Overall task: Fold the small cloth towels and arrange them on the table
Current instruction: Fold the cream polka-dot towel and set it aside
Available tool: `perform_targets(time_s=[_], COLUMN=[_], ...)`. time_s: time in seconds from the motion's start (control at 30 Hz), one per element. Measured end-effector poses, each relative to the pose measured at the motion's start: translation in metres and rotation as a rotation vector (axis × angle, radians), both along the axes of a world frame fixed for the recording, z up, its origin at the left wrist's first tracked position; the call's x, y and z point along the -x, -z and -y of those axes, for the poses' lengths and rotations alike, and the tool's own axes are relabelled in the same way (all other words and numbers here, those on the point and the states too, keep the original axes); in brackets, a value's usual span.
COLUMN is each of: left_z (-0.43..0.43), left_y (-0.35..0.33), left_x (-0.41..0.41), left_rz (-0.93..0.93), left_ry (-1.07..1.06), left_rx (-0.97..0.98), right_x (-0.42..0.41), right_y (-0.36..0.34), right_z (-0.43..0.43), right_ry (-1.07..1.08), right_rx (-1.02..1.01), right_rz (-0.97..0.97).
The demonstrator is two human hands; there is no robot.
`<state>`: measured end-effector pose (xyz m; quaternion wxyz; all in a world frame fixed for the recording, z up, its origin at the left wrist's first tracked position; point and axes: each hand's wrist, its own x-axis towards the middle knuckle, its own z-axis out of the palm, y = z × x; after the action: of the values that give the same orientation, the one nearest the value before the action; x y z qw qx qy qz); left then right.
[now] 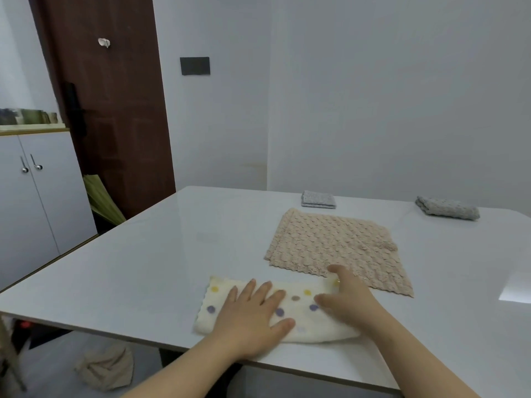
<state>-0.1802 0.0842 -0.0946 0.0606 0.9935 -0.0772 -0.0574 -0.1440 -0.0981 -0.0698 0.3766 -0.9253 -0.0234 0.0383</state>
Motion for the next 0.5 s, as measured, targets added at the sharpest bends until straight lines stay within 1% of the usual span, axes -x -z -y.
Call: perform_targets(time_s=[0.1,0.17,0.23,0.3,0.43,0.5], left_z=[-0.001,0.004,0.01,0.012,0.009,0.006], left_y=[-0.003,-0.01,-0.009,-0.003,0.0,-0.002], left_x=[-0.001,-0.002,-0.001,0.001,0.002,0.006], left_rz=[-0.057,-0.028,0.015,-0.004,0.003,0.033], left_ry=[-0.004,0.006,0.008,0.019,0.057,0.116], left_rx=[-0.04,-0.032,-0.006,-0.024,0.0,0.043], right_x=[0.002,0.001,0.0,-0.001,-0.001,0.0], right_y=[0.0,0.0,0.0,0.0,-0.001,-0.004], right_z=[0.006,0.012,0.017,0.019,0.021,0.02], right_ry=[-0.005,0.04,0.076,0.092,0.071,0.08], right_rx=[-0.057,-0.106,-0.112,-0.141,-0.232,-0.386], right_rz=[0.03,0.064,0.074,0.065,-0.007,-0.099])
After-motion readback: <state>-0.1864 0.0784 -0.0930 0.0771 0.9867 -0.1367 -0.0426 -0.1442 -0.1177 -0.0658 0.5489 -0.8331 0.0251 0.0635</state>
